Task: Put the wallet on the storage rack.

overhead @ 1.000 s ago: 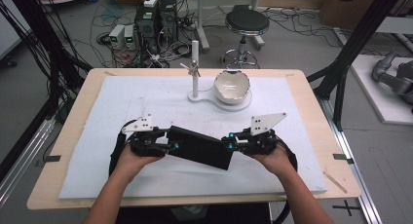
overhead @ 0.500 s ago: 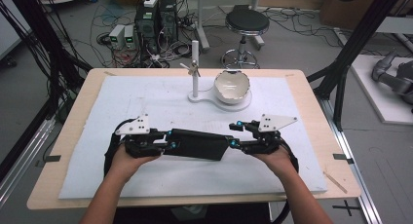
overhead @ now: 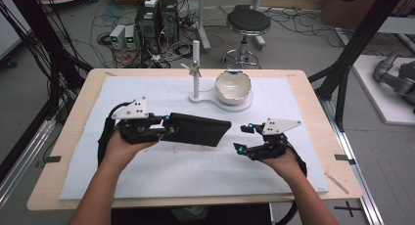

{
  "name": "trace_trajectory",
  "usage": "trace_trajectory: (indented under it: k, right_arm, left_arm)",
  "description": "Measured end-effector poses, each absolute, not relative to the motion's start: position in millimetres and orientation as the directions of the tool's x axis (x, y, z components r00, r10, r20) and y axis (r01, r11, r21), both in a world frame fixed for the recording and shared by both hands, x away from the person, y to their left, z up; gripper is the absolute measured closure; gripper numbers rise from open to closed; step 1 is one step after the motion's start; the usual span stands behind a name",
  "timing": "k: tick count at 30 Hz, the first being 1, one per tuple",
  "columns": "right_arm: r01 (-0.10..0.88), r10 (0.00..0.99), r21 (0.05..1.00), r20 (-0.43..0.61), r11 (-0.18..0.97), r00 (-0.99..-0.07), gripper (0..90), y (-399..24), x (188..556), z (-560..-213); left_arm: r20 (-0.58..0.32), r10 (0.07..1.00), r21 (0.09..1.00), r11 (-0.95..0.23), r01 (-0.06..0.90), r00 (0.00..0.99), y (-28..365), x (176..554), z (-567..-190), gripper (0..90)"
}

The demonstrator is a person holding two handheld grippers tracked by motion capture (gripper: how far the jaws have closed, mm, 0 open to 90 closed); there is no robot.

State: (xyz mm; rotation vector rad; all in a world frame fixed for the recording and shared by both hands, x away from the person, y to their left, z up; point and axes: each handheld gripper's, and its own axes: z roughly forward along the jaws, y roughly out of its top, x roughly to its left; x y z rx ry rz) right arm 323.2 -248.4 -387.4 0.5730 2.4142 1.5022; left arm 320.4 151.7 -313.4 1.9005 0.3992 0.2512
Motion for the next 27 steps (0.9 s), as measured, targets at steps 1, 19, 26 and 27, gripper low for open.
trace_trajectory:
  k: [1,19,26,27]
  right_arm:
    - [0.212,0.451,0.895,0.014,0.392,-0.892,30.6,-250,322,-389]
    - [0.299,0.549,0.85,0.013,0.435,-0.836,24.9,-271,317,-406]
    - [0.316,0.576,0.837,0.001,0.447,-0.818,23.3,-276,318,-408]
    - [0.318,0.578,0.837,0.004,0.445,-0.816,23.3,-276,317,-408]
  left_arm:
    - [-0.011,0.395,0.932,-0.327,0.152,0.919,150,323,-307,75.4]
    - [0.069,0.485,0.873,-0.452,0.183,0.872,121,387,-229,75.2]
    - [0.104,0.483,0.849,-0.498,0.175,0.869,101,409,-217,75.2]
    - [0.11,0.483,0.845,-0.506,0.174,0.869,97,412,-215,75.2]
